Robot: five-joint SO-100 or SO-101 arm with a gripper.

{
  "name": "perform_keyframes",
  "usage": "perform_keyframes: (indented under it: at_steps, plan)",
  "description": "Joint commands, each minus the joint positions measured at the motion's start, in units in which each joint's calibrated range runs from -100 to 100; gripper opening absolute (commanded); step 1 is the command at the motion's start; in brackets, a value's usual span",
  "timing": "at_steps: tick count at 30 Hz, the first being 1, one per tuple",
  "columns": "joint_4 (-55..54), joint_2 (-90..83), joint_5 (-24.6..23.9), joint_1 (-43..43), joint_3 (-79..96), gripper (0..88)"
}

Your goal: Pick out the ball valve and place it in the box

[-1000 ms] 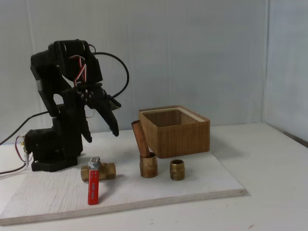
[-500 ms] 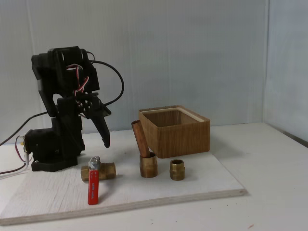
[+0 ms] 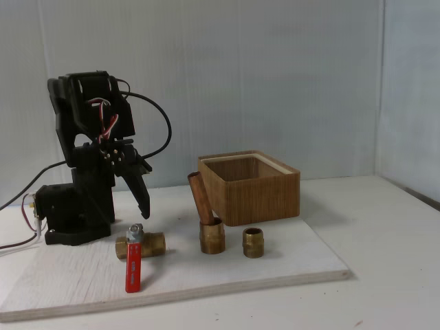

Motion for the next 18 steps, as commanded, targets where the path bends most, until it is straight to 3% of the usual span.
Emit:
perform_keyframes:
  at_steps: [1,11,18]
  plan:
    - [-0.72,0.13,-1.73,0.19,-0.29,22.8]
    - [-4.51,0.22,-5.87,-2.32,1.07,22.8]
    - [-10.53,0.22,-6.08,-5.27,7.29,22.8]
